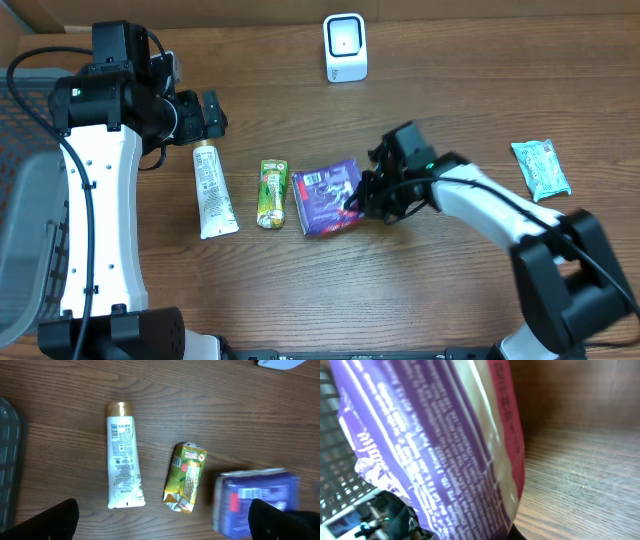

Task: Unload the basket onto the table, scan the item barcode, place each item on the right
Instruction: 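Move the right gripper to the purple pad pack and grasp it, then lift the pad pack and hold it in front of the scanner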

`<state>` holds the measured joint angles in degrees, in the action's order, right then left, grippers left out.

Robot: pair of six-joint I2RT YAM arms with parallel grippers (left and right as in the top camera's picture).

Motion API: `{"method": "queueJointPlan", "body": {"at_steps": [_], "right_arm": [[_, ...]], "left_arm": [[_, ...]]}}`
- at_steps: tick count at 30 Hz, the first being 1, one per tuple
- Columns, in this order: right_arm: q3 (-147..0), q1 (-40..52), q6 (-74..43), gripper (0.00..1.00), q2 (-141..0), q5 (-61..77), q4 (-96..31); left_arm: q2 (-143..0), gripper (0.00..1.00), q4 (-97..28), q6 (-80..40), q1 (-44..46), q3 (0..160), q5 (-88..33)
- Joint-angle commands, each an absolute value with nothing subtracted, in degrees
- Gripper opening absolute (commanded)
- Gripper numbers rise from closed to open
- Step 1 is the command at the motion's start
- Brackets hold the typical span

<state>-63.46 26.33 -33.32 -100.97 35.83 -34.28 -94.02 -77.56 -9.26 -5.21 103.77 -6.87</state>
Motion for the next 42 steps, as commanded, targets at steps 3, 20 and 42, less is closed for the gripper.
{"method": "queueJointPlan", "body": {"at_steps": [3,20,42], "right_arm": [[-78.8,22.3,-18.3,0.04,-93.9,37.0,-47.1],[-98.4,18.2,-17.6,0.04,-90.7,41.3,-63.5],[-94.8,28.8,-13.3,0.04,-93.9,-46.3,-41.0]], "left_arm": [[-94.6,0.99,-77.4,-9.4,-5.1,104.0,-7.1],[-94.6,1.0,-77.4,-9.4,-5.1,104.0,-7.1],[-94.6,0.99,-77.4,-9.4,-5.1,104.0,-7.1]]}}
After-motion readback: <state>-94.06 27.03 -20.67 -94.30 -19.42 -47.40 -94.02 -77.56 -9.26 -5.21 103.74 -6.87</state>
